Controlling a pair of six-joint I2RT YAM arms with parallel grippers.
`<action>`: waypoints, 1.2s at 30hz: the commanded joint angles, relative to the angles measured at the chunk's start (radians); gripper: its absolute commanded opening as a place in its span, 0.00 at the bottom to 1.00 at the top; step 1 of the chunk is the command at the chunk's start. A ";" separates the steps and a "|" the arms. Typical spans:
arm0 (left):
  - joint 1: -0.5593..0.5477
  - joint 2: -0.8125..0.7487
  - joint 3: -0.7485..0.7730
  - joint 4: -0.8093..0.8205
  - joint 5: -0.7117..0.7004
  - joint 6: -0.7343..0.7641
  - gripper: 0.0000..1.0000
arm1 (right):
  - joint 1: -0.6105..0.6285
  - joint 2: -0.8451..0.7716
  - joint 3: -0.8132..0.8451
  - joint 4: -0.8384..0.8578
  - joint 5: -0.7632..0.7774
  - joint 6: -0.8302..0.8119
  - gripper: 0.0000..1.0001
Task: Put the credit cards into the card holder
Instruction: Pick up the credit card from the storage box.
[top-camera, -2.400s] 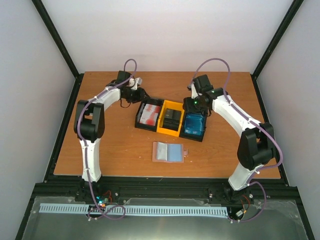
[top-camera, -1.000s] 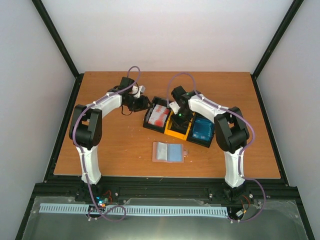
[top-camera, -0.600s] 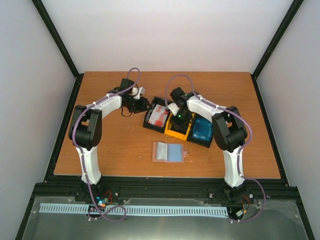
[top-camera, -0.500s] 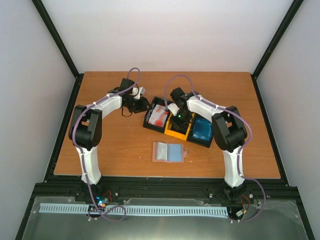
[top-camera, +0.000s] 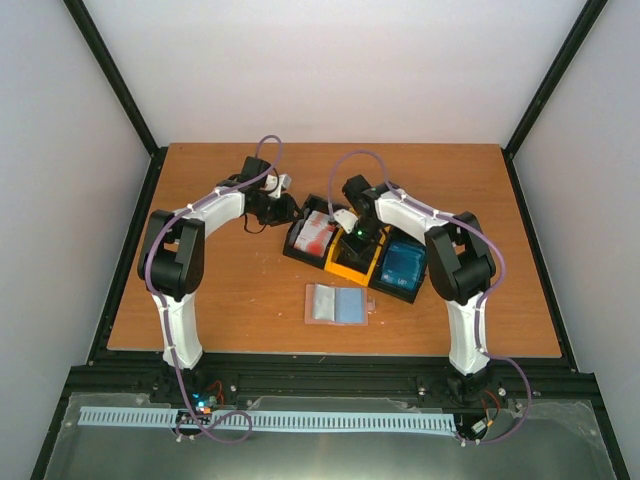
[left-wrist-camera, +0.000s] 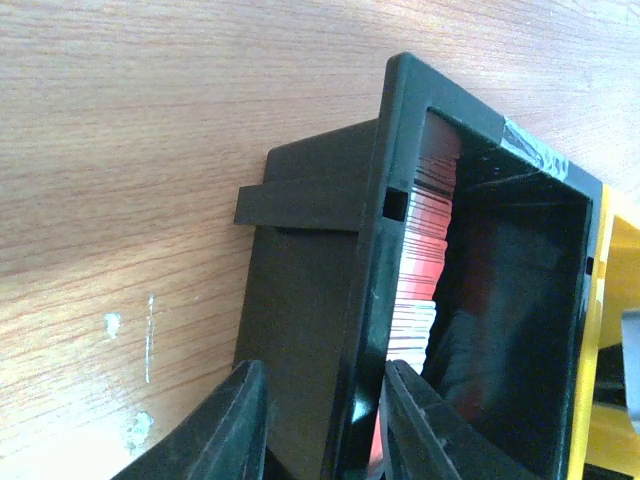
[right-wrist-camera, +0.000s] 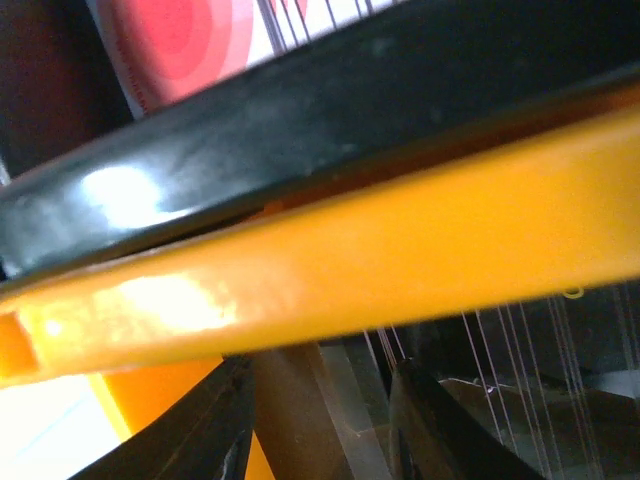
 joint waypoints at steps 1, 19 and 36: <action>-0.004 0.015 0.043 0.015 -0.006 -0.007 0.33 | 0.004 -0.048 -0.004 -0.070 -0.099 -0.012 0.37; -0.006 0.031 0.042 0.031 0.000 -0.030 0.33 | 0.001 -0.131 -0.099 -0.112 -0.246 -0.020 0.41; -0.006 0.027 0.045 0.031 -0.002 -0.029 0.33 | 0.002 -0.081 -0.043 -0.066 -0.144 0.025 0.23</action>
